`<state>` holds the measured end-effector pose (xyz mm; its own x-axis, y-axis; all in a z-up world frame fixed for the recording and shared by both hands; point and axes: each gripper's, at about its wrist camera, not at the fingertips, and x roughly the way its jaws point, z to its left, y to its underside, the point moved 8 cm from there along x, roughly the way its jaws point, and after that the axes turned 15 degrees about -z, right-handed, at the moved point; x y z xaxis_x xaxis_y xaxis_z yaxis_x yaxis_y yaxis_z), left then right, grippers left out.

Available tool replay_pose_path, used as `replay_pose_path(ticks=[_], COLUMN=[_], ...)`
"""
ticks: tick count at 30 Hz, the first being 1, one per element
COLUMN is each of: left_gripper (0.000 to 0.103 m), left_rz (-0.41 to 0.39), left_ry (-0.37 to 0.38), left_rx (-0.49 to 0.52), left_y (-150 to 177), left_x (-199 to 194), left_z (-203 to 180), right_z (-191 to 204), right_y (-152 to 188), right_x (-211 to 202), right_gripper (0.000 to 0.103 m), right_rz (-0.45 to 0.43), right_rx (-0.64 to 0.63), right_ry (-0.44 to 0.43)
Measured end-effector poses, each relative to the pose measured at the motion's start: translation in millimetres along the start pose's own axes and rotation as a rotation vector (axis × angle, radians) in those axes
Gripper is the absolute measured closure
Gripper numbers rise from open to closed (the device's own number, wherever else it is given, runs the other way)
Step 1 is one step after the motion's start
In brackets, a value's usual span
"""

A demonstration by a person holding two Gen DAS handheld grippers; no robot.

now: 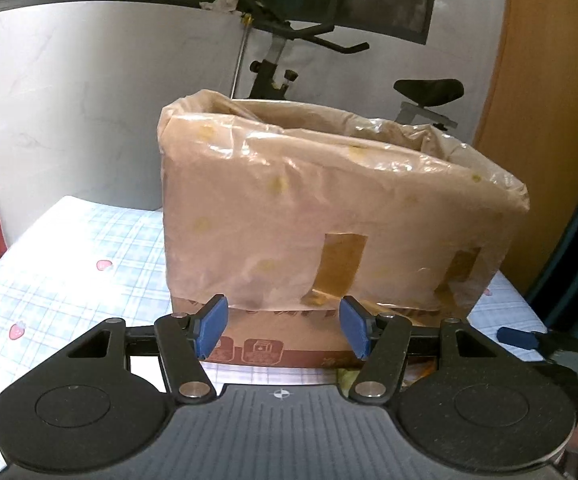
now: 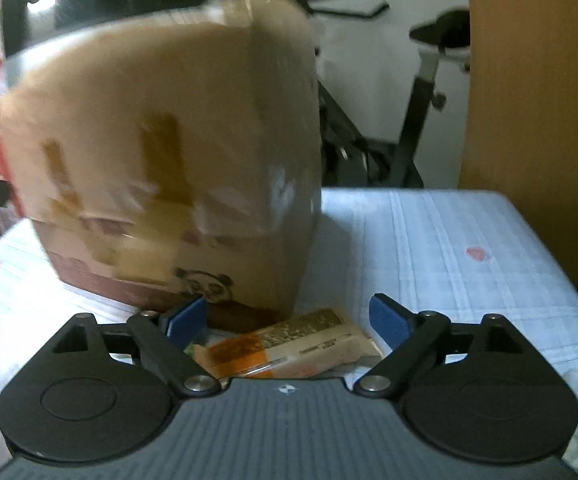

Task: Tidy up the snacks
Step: 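Move both tools back down to the last two snack packets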

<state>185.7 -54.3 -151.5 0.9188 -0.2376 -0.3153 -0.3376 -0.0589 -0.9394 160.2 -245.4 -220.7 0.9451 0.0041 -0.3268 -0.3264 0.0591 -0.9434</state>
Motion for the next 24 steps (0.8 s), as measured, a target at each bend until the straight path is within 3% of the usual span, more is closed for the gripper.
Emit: replay_pose_path(ticks=[5,12,14,16,17,24], left_gripper=[0.039,0.039,0.039,0.039,0.039,0.041], left_rz=[0.026,0.085,0.104,0.128,0.139,0.241], left_ry=[0.003,0.032,0.045,0.065,0.076,0.125], left_rx=[-0.002,-0.018,-0.022,-0.024,-0.023,-0.021], left_y=[8.3,30.2,38.0,46.7,51.9,83.2], left_x=[5.6,15.7,19.6,23.6,24.8,49.3], left_z=[1.0,-2.6,-6.9,-12.8,-16.4,-42.8], right_z=[-6.8,-3.6,-2.3,-1.3,-0.5,-5.3], right_y=[20.5,42.3,45.5,49.1,49.6,52.9], right_x=[33.2,23.4,16.9,11.9,10.5,-1.5], right_gripper=[0.010,0.010,0.018,0.043,0.046,0.050], right_rz=[0.076,0.124,0.117,0.110,0.108,0.057], right_rx=[-0.058,-0.095,-0.084,-0.051,-0.045,-0.005], right_ry=[0.113,0.109,0.087,0.022,0.007,0.000])
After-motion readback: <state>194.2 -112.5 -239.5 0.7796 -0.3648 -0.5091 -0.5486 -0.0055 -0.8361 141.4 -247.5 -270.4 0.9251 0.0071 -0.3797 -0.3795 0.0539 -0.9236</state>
